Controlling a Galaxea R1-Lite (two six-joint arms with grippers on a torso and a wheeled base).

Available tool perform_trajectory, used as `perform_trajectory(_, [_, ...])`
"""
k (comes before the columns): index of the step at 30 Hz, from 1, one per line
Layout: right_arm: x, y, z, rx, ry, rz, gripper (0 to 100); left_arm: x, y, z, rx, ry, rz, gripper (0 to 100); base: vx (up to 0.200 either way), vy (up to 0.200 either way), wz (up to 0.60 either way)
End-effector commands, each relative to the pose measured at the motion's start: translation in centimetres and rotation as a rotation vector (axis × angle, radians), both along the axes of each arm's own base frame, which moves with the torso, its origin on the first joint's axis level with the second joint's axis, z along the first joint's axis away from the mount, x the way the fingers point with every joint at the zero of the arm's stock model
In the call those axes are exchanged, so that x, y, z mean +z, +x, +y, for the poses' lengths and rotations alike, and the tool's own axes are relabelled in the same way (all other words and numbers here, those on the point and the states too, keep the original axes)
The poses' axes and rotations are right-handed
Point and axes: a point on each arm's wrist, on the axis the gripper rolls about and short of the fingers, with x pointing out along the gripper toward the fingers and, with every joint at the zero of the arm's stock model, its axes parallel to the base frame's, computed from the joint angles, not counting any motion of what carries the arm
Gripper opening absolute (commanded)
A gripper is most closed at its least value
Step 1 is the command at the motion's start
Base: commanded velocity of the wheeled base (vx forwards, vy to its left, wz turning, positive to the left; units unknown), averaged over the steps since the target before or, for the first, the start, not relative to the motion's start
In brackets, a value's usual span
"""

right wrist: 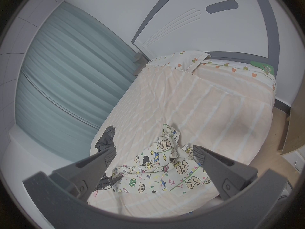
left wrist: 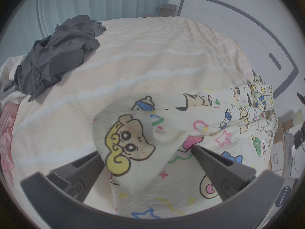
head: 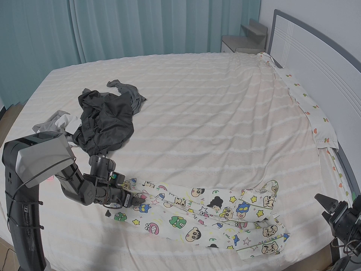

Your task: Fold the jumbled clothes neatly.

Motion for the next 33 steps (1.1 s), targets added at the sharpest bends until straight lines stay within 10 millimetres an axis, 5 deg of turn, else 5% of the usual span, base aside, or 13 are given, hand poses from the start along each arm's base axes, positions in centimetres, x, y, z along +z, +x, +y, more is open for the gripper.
perform_trajectory(1, [-0.3, -0.4, -0.2, 0.002, -0.001, 0.001, 100, -0.5, 0.3, -0.1, 0.002, -0.001, 0.008, 100, 0.0, 0.0, 0.0])
perform_trajectory(33, [-0.5, -0.5, -0.2, 0.019, -0.003, 0.018, 100, 2.1, 0.7, 0.7, 0.146, -0.211, -0.074, 100, 0.0, 0.0, 0.0])
